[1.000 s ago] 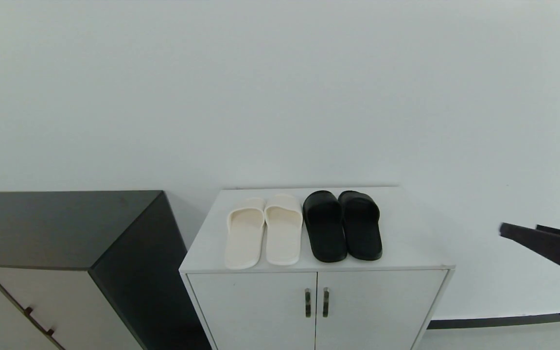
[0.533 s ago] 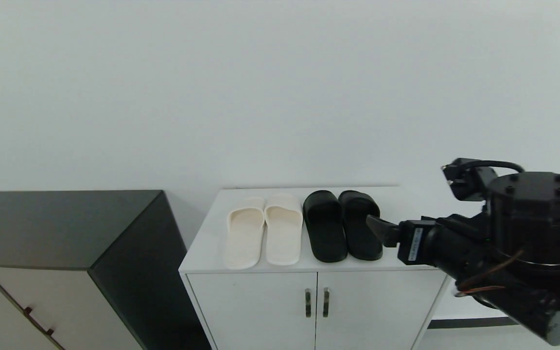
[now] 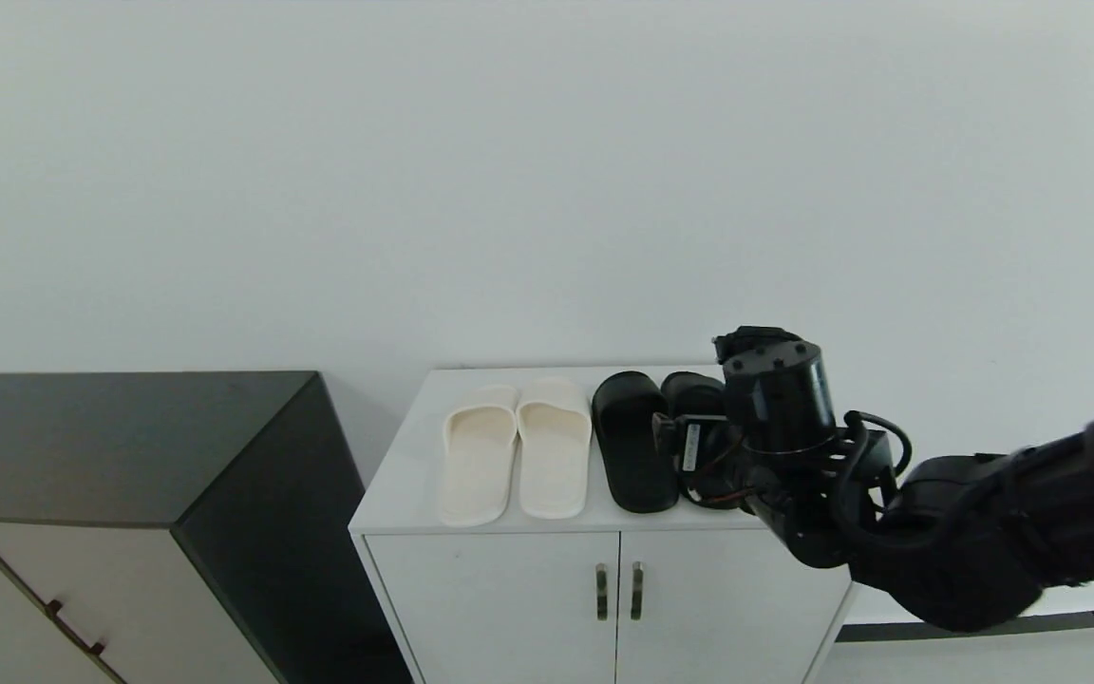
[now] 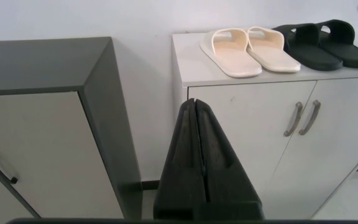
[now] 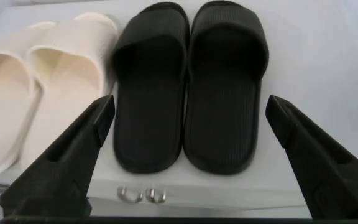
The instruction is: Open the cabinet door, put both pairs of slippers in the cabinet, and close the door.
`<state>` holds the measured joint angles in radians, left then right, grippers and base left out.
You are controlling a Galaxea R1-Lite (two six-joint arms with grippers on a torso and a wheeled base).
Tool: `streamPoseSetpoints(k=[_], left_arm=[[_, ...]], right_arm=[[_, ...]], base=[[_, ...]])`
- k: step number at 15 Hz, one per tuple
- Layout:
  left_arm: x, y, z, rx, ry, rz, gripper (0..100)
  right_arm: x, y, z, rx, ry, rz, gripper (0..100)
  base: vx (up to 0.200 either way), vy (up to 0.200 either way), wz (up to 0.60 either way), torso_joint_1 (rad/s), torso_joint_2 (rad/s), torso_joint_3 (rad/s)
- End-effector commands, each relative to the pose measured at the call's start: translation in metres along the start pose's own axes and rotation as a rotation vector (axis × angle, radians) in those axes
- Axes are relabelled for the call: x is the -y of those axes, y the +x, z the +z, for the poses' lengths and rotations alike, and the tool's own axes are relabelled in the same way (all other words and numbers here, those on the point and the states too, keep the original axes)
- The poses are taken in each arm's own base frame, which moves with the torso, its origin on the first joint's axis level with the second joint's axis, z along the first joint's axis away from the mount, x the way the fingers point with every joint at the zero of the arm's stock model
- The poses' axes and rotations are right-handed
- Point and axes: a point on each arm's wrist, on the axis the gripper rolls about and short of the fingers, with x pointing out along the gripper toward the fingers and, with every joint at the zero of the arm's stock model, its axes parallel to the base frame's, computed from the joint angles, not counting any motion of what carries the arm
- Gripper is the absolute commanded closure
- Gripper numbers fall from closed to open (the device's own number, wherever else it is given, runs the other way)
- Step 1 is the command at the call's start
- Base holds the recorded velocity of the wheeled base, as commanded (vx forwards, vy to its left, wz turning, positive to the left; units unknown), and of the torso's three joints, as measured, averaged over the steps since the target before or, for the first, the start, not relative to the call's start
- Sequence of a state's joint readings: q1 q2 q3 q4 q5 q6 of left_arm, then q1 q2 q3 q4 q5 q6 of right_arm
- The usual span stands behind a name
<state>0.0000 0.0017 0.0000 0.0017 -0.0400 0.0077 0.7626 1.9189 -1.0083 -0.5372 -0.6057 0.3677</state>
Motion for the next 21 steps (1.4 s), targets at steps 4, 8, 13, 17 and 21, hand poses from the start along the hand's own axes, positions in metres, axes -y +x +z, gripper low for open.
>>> streamPoseSetpoints(k=[4,8,13,17,21], left_arm=[[0.000,0.000,0.000,-0.001,0.000,0.000,100],[0.000,0.000,0.000,-0.001,0.000,0.000,100],[0.000,0.000,0.000,-0.001,0.000,0.000,100],[0.000,0.000,0.000,-0.001,0.000,0.000,100],[0.000,0.000,0.000,-0.001,0.000,0.000,100]], right_arm=[[-0.010,0.072,-0.021,-0.010,-0.060,-0.065,0],[-0.010,0.102,-0.030,-0.012,-0.065,-0.088,0],[-0.010,0.122,-0.027,0.016,-0.067,-0.065,0],[-0.010,0.144,-0.032,0.028,-0.062,-0.068,0],[-0.010,0.157,-0.034,0.051,-0.075,-0.058,0]], base=[[0.000,0.000,0.00,0.000,0.00,0.000],[0.000,0.000,0.00,0.000,0.00,0.000],[0.000,0.000,0.00,0.000,0.00,0.000],[0.000,0.000,0.00,0.000,0.00,0.000],[0.000,0.000,0.00,0.000,0.00,0.000]])
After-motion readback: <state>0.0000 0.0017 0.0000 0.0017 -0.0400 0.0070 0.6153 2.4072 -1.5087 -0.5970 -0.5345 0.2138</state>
